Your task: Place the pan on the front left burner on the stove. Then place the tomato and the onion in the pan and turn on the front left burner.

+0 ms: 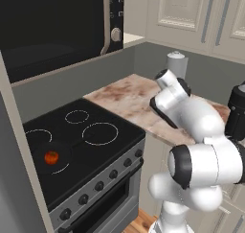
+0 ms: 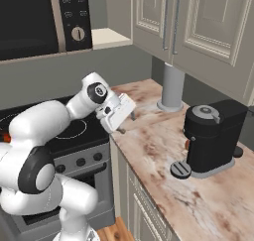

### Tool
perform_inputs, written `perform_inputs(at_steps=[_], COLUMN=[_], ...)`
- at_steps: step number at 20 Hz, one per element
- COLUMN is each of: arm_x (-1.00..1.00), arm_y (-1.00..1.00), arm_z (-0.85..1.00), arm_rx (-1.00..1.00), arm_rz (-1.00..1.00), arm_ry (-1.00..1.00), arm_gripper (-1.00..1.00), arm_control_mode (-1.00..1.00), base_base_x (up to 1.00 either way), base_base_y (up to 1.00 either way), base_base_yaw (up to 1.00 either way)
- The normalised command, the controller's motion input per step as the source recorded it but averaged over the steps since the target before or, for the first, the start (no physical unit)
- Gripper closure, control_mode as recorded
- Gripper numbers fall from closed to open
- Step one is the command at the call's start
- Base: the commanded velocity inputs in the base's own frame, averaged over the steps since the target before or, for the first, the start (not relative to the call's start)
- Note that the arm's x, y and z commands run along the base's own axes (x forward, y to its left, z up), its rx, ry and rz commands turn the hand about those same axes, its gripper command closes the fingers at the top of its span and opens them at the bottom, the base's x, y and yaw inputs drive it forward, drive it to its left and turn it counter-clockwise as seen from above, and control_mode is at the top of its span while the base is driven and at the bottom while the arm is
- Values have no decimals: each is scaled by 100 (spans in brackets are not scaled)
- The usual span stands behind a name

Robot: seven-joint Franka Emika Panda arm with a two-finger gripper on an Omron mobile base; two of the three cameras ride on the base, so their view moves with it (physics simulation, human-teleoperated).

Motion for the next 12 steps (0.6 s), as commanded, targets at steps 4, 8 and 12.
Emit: perform_inputs(at_steps=[4, 8, 12], arm_x=[7, 5, 0], arm_y=[-48, -49, -57], arm_z=[0, 0, -1], arm_rx=[0, 0, 0], arm_rz=[-8, -3, -1], arm_ry=[0, 0, 0], arm_gripper=[-100, -100, -100], arm_control_mode=[-100, -100, -100], base_base_x=[0, 0, 0], base_base_y=[0, 0, 0], base_base_yaw=[0, 0, 0])
